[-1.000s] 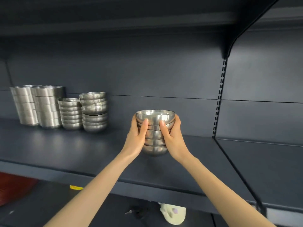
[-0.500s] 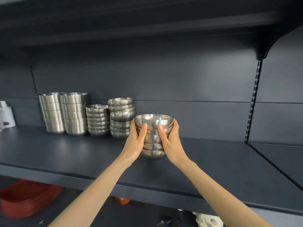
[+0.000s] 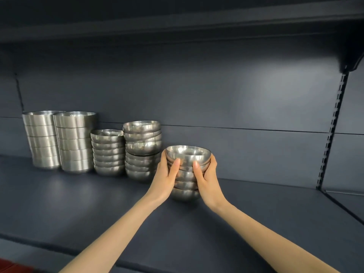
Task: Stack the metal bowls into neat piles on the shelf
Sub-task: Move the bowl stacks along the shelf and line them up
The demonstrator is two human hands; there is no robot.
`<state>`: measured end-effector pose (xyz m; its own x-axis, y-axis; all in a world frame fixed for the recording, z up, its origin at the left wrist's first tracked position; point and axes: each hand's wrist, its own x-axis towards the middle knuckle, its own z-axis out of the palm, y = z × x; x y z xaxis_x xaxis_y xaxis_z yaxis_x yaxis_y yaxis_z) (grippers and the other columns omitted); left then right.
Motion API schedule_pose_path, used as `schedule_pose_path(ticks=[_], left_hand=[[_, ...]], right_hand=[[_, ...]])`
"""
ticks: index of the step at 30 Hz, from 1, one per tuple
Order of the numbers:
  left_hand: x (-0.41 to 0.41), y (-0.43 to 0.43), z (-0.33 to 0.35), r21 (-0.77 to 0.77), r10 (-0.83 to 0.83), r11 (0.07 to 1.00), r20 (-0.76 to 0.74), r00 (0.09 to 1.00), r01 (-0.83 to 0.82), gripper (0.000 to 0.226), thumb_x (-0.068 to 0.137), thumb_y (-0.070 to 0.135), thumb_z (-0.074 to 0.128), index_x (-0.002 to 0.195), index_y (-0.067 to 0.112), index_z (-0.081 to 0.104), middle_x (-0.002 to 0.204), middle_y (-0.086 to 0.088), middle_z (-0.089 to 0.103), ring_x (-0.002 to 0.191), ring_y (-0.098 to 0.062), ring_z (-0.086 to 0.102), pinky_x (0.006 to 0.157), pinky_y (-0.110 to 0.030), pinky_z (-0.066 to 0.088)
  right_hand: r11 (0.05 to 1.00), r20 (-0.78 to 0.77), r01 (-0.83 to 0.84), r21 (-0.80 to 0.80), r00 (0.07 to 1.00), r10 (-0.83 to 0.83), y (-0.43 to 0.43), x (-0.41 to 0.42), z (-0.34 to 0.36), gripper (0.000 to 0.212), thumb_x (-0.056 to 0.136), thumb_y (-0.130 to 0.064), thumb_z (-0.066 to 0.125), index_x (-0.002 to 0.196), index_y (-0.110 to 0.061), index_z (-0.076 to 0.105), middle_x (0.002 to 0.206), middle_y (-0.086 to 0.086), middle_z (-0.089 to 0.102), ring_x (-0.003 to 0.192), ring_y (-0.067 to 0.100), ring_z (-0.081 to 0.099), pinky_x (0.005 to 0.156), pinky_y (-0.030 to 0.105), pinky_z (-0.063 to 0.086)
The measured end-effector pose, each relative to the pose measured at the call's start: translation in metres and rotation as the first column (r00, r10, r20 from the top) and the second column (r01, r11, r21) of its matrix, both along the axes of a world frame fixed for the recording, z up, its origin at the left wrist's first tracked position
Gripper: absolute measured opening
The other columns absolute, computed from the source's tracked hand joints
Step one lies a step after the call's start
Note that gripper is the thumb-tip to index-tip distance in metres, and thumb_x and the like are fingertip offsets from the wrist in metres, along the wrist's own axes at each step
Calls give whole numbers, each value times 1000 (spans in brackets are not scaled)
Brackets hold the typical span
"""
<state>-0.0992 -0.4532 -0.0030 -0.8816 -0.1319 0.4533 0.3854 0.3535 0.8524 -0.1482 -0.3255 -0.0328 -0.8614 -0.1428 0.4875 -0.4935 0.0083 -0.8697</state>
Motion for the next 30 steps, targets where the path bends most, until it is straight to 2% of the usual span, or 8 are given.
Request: schedule_pose_path(ticks=[5, 8, 13, 17, 21, 24, 27, 30], left_hand=[[-10, -8, -4, -25, -36, 999, -30, 999, 36, 36, 98, 43, 38, 132, 46, 26, 123, 14, 54, 113, -1, 53, 102, -23, 42], [-16, -18, 0, -77, -61, 995, -35, 998, 58, 42, 98, 42, 41, 137, 27, 36, 116, 13, 59, 100, 8, 56, 97, -16, 44], [-22, -35, 3, -123, -109, 987, -17, 994, 106, 33, 98, 39, 44, 127, 24, 45, 99, 13, 60, 85, 9, 57, 91, -17, 47], [-21, -47, -6, -180, -66, 982, -9, 998, 64, 44, 96, 47, 42, 132, 22, 43, 117, 4, 56, 106, 3, 49, 91, -9, 36], [-12, -57, -15, -241, -115, 964, 4, 993, 113, 55, 98, 45, 41, 145, 19, 31, 134, 3, 44, 103, 18, 41, 82, 6, 28], [3, -73, -17, -327, -135, 939, -67, 989, 106, 54, 100, 39, 41, 148, 21, 24, 141, 14, 32, 104, 28, 32, 87, 2, 26], [11, -101, -15, -528, -43, 846, -210, 977, -76, 68, 99, 42, 41, 154, 20, 7, 158, 8, 9, 142, 2, 11, 102, -17, 23], [-1, -131, -9, -610, 0, 741, -419, 908, -281, 71, 97, 39, 46, 153, 13, 12, 161, -7, 7, 146, -19, 9, 111, -23, 14]], right_hand=[[1000, -7, 23, 10, 1000, -23, -3, -8, -1, 105, 72, -84, 51, 151, -26, 13, 151, -4, 37, 139, 13, 38, 114, 44, 34], [999, -4, 35, 10, 999, -35, -6, -12, 0, 107, 71, -85, 51, 151, -26, 12, 151, -4, 37, 138, 13, 39, 114, 44, 34], [996, 3, 86, 4, 996, -86, -15, -10, 0, 98, 76, -76, 50, 150, -23, 13, 144, -6, 46, 132, 10, 47, 112, 42, 38], [985, -17, 173, 9, 985, -173, -29, -4, -4, 99, 74, -80, 51, 149, -26, 16, 144, -5, 45, 132, 11, 46, 111, 44, 38], [962, -44, 273, 13, 961, -272, -41, 6, -6, 92, 81, -67, 50, 151, -19, 13, 148, -4, 38, 135, 8, 41, 115, 39, 35], [953, -34, 299, 43, 954, -297, -51, 8, -4, 87, 89, -58, 53, 153, -19, 8, 153, -3, 29, 139, 9, 34, 117, 35, 29], [946, -31, 310, 94, 951, -308, -63, 9, 2, 82, 95, -42, 52, 153, -18, 0, 157, -5, 15, 144, 7, 21, 117, 26, 21], [923, -80, 349, 164, 937, -340, -66, 14, 3, 88, 95, -39, 53, 153, -17, -9, 160, -5, -3, 146, 2, 3, 120, 26, 10]])
